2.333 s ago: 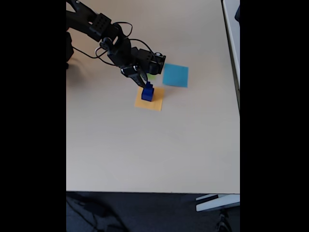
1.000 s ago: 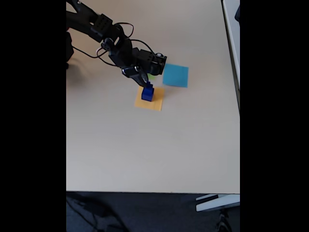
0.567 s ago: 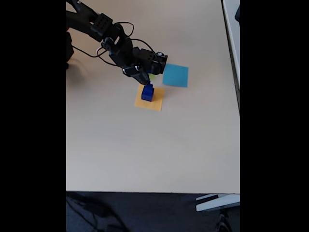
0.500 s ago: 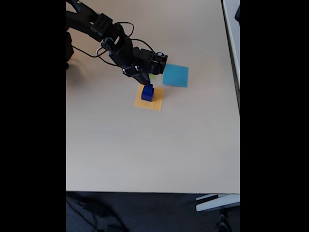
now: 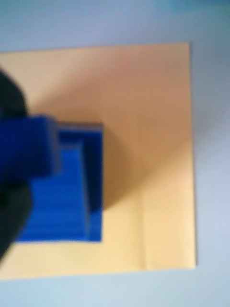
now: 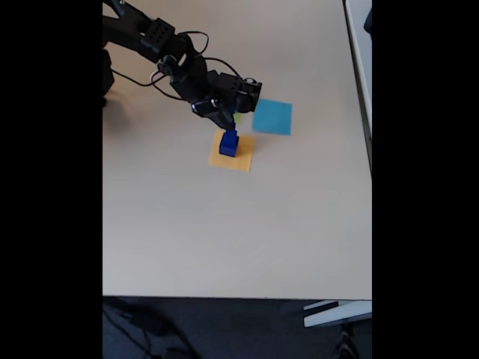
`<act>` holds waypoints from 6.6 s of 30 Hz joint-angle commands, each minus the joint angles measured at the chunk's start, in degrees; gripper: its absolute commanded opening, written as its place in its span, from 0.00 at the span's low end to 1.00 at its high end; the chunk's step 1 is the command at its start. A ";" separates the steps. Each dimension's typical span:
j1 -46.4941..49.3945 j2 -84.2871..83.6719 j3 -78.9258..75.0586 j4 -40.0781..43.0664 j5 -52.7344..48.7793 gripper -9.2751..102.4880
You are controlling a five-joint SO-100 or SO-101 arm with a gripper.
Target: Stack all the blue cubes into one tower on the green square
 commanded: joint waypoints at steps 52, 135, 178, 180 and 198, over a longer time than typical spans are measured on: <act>-15.64 8.53 10.55 0.00 16.70 0.08; 0.00 -2.90 0.18 -6.68 -3.34 0.31; -0.35 -2.64 -6.42 -1.76 -4.92 0.14; -0.62 -2.72 -8.79 -0.62 -5.01 0.14; -6.77 -10.99 -30.15 7.65 3.25 0.14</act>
